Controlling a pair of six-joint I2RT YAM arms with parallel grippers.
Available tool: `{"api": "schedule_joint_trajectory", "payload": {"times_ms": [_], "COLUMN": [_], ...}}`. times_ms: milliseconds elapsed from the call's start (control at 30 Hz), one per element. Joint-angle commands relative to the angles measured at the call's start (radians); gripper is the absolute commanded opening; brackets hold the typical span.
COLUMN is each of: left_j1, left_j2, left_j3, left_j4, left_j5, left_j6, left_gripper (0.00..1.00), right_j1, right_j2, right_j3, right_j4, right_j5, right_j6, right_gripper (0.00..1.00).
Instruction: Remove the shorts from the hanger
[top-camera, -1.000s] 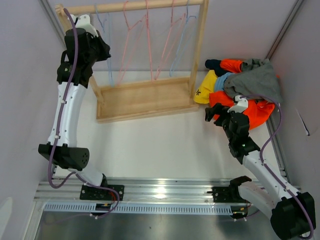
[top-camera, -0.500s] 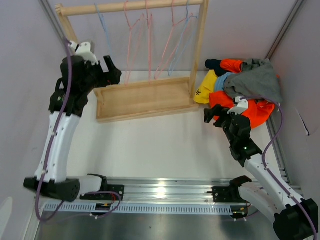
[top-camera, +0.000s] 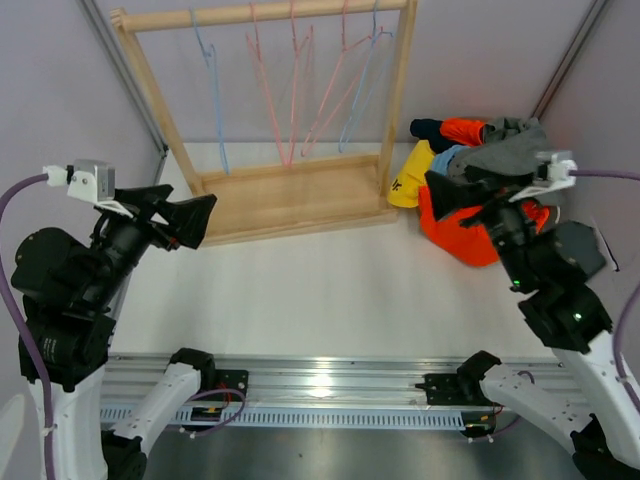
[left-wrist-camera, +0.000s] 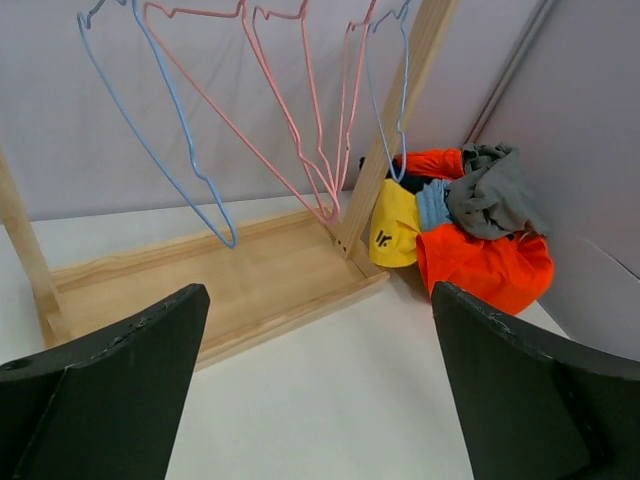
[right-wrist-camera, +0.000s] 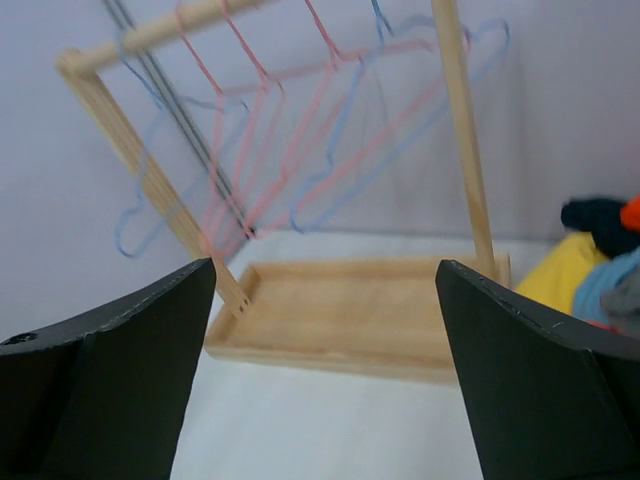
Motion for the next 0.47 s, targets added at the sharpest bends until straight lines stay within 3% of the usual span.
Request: {"api": "schedule_joint_trajectory", "payload": {"times_ms": [0,200,433], "left_j1": [-0.006,-0.006,-0.006], "left_j2": [-0.007,-0.038,-0.073], "left_j3": [-0.007,-0.043,-0.089], "left_j4": [-0.028,-0.008,0.029], "left_j5": [0.077,0.099,0.094], "left_j6": [-0.006,0.0,0.005], "left_gripper": [0.99,0.99,0.99], "right_j1": [0.023,0.021,0.02], "right_j2": [-0.043,-0.142,-0.096], "right_j3": [0.117,0.077,0.161], "right_j4": [-0.094,-0.005,-0.137], "right_j5": [-0.028,-0.106,-0.045], "right_j6": [-0.057,-0.077,-0.062], "right_gripper": [1.0,0.99,0.99]}}
